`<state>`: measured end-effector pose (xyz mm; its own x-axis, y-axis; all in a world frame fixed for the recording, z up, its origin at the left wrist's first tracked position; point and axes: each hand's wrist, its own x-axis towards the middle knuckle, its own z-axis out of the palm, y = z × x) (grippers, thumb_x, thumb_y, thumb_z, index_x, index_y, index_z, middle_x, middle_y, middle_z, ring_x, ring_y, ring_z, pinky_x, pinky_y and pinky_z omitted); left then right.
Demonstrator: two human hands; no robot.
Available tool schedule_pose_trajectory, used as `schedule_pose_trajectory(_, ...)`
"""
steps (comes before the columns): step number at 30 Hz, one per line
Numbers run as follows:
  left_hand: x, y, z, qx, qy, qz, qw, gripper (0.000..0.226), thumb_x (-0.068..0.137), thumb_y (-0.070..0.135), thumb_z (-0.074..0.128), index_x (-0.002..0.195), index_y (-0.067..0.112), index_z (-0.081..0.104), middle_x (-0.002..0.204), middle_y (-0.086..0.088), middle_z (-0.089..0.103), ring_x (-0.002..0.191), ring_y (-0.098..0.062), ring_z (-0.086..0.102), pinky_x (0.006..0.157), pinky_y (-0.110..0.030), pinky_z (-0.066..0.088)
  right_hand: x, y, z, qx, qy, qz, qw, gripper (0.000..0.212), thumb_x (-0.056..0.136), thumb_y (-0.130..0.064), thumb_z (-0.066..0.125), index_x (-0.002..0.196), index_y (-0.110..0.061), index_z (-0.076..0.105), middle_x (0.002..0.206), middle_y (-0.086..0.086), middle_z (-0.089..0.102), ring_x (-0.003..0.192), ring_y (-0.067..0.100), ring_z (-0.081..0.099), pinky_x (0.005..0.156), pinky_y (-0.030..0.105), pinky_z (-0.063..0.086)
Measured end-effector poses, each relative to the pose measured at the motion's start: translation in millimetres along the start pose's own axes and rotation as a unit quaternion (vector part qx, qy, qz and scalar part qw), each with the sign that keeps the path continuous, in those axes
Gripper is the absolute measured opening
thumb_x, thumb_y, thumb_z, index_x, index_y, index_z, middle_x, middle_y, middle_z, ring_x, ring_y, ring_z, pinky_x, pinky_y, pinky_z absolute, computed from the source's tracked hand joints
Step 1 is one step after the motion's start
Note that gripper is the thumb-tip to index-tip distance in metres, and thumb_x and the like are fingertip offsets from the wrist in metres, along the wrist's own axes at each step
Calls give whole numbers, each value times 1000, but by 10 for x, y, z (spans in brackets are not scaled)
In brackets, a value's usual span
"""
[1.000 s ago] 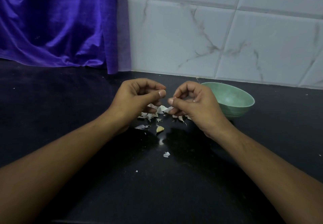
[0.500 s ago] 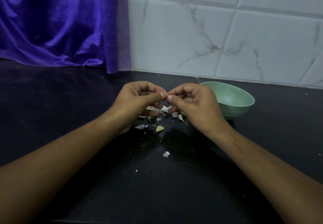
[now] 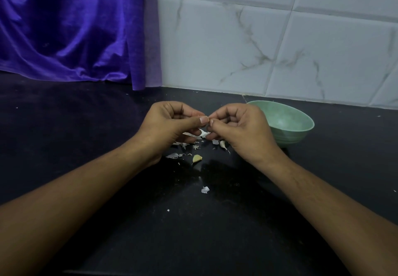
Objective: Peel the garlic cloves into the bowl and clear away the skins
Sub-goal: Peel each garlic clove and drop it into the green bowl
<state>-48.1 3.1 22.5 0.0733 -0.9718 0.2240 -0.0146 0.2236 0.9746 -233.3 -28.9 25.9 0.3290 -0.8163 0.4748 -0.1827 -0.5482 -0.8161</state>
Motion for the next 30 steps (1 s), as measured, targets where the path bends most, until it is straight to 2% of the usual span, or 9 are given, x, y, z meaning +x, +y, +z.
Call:
schedule_pose_trajectory(9, -5, 28, -31, -8, 3, 4, 1000, 31, 71, 24, 84, 93, 4, 75, 89, -15, 79, 69, -16, 71, 60, -25, 60, 6, -7, -5, 35, -13, 16, 999, 3, 94, -5, 73, 96, -4, 76, 80, 10, 78, 75, 25, 79, 75, 40, 64)
schedule_pose_trajectory(14, 5, 10, -27, 15, 0, 0, 1000, 17, 83, 17, 83, 92, 5, 75, 88, -13, 79, 70, -15, 71, 63, -27, 61, 0, -9, -2, 17, -11, 20, 1000, 3, 93, -6, 74, 94, -5, 76, 79, 11, 78, 74, 24, 79, 75, 41, 63)
schedule_pose_trajectory(18, -5, 7, -17, 16, 1, 4, 1000, 10, 85, 12, 82, 89, 5, 76, 78, -10, 77, 68, -14, 70, 62, -26, 61, 5, 1, 18, 39, -5, 35, 999, 4, 92, -1, 71, 91, -2, 75, 78, 13, 77, 73, 28, 78, 76, 47, 63)
schedule_pose_trajectory(24, -22, 7, 11, 20, 4, 13, 1000, 11, 84, 9, 82, 89, 3, 75, 77, -11, 76, 67, -15, 70, 61, -26, 61, 3, 19, 55, 52, 9, 51, 997, 6, 88, 3, 70, 86, -1, 74, 75, 16, 76, 71, 31, 78, 77, 51, 63)
schedule_pose_trajectory(30, -21, 24, 0, 10, 1, 12, 1000, 12, 84, 11, 81, 91, 3, 75, 81, -13, 78, 69, -16, 71, 62, -26, 60, 7, 13, 24, 52, -4, 40, 998, 5, 93, 0, 70, 91, -2, 74, 79, 14, 77, 74, 30, 78, 76, 46, 63)
